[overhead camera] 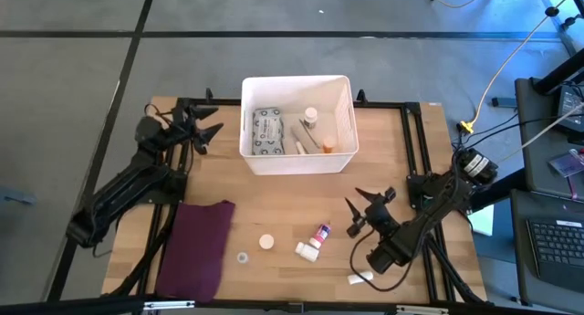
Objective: Pick & place medical supplies in basket/bin
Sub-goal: Put the pink pill bottle into the white bin
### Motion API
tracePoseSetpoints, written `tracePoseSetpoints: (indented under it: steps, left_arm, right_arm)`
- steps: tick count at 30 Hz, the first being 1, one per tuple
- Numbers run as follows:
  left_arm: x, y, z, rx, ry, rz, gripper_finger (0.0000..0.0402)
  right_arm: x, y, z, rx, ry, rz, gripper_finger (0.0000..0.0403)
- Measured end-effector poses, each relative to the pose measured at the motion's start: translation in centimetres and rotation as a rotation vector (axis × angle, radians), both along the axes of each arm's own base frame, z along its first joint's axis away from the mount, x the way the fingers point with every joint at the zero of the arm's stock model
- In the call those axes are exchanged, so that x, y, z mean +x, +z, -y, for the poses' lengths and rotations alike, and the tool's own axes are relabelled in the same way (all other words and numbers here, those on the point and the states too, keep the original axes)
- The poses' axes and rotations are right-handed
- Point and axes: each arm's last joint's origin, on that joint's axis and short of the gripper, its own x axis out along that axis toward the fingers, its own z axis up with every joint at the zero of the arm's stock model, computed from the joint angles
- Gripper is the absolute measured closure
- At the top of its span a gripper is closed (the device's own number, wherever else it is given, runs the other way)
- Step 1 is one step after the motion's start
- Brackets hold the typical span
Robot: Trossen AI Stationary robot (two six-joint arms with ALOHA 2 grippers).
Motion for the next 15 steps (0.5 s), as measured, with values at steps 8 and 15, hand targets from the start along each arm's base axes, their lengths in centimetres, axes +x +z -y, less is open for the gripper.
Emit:
tracePoseSetpoints:
  steps: [8, 15]
  left_arm:
    - [-0.3, -1.3, 0.5, 0.034, 0.0, 0.033, 0.0111]
    - [-0.3, -1.2, 0.5, -0.015, -0.017, 0.065, 0.0111]
  right_arm:
    - [0.6, 0.0, 0.2, 0.076, -0.044, -0.015, 0.0196]
    - [1.0, 0.0, 0.0, 0.088, -0.039, -0.085, 0.0161]
